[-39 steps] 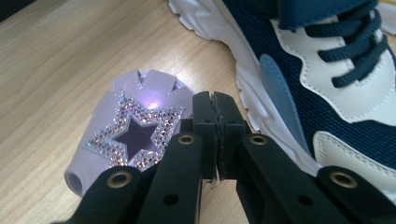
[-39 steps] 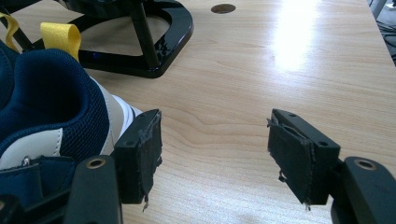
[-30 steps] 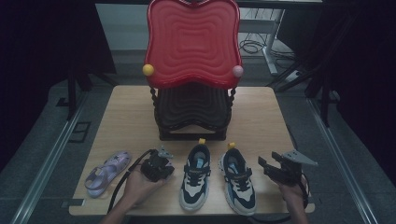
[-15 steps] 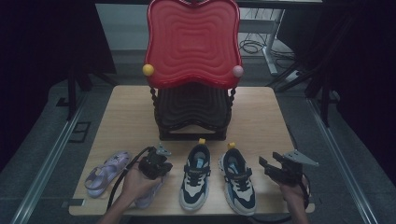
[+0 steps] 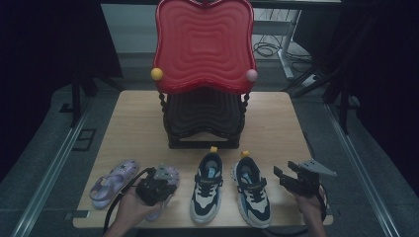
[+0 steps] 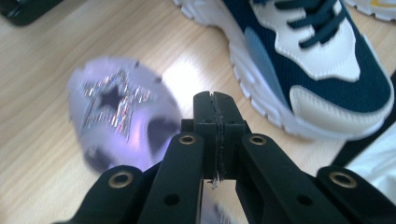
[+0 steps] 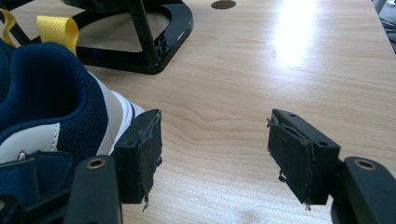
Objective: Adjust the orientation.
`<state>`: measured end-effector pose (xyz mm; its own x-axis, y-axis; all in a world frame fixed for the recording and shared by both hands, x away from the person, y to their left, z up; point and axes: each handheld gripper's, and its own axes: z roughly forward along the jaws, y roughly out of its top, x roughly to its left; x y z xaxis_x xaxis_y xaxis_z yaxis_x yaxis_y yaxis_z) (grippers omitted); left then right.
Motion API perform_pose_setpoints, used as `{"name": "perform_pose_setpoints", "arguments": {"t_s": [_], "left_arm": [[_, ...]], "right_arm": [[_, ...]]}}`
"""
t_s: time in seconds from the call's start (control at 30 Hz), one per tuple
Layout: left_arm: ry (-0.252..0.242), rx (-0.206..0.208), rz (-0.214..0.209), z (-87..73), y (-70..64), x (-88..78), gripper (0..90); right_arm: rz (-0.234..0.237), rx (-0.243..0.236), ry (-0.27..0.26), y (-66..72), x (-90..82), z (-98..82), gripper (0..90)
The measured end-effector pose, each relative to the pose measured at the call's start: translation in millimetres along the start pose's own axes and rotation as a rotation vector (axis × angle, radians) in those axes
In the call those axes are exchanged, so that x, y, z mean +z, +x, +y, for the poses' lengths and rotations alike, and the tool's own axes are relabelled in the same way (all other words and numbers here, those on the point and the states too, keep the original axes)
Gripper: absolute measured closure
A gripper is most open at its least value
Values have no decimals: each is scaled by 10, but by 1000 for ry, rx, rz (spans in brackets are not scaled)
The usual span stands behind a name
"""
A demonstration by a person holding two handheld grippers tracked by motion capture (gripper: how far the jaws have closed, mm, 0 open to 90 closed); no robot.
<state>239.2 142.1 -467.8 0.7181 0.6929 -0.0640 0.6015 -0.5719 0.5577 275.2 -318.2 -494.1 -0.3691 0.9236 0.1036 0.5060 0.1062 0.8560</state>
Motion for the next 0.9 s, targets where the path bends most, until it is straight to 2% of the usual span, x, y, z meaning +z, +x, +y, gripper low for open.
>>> {"name": "perform_pose_setpoints", "arguments": {"t_s": [0.13,0.2,0.27,0.33,0.43,0.53,0.63,0.9], "left_arm": [[-23,-35,12,-173,72,-150,888],[-52,-62,-4,-250,115,-233,884],[-67,-75,11,-309,135,-314,877],[-102,-92,5,-361,152,-397,860],[-120,-102,11,-415,170,-468,848],[-113,-107,25,-429,198,-470,841],[-92,-112,58,-426,229,-431,793],[-39,-134,98,-465,309,-322,690]], "right_arm": [[-3,4,2,-6,-2,-3,352],[-3,4,2,-3,1,-4,352],[-3,3,1,1,3,-3,352],[-1,3,2,7,3,-2,352],[-3,4,2,6,0,-2,352],[-4,6,3,1,0,-4,352],[-5,2,2,0,-1,-6,352],[-9,4,0,-18,-13,-9,352]]}}
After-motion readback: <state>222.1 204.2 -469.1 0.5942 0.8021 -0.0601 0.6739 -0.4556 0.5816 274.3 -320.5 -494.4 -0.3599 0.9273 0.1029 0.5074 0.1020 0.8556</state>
